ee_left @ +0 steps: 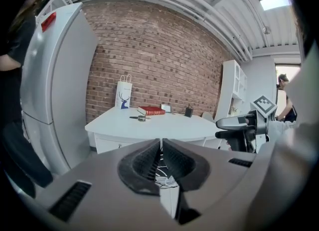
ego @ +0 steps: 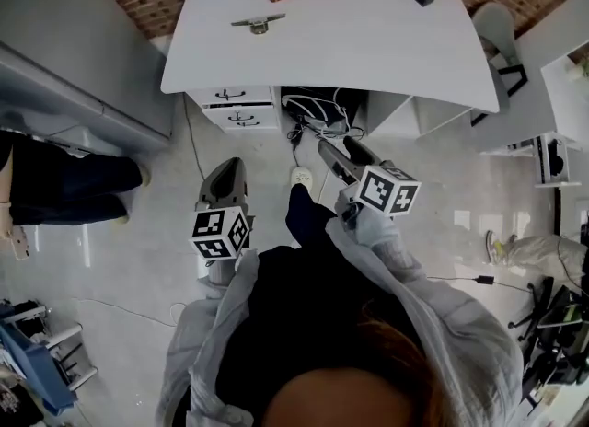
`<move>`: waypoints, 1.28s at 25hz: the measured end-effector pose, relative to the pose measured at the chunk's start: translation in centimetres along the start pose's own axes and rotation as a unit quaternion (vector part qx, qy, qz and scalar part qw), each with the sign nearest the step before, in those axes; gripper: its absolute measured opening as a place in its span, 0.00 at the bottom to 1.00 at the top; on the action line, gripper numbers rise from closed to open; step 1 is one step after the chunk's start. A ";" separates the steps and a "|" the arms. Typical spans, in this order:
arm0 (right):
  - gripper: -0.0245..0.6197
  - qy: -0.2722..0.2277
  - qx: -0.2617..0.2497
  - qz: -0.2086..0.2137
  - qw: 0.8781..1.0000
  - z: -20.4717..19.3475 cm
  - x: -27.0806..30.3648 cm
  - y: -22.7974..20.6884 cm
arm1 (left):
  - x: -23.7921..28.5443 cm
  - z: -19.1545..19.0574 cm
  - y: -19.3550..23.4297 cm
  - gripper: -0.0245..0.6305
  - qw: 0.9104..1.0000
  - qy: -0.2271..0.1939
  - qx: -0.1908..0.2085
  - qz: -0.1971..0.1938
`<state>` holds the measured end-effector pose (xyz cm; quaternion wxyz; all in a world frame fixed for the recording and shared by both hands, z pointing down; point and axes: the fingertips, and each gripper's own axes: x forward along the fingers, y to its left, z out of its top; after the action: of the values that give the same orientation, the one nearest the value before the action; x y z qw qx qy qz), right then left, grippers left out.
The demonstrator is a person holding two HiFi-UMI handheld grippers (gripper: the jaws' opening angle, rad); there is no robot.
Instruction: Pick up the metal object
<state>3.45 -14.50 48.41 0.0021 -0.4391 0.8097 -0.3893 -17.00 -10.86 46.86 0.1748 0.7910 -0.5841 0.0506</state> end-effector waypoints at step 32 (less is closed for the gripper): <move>0.57 0.015 0.178 0.078 0.981 13.7 21.7 -4.3 | 20.0 7.4 9.3 0.08 1.000 0.013 -0.008 0.014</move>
<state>-2.12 -39.95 48.98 0.0987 -0.3617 0.7593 -0.5320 -20.41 -33.83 47.68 0.1877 0.7804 -0.5936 0.0583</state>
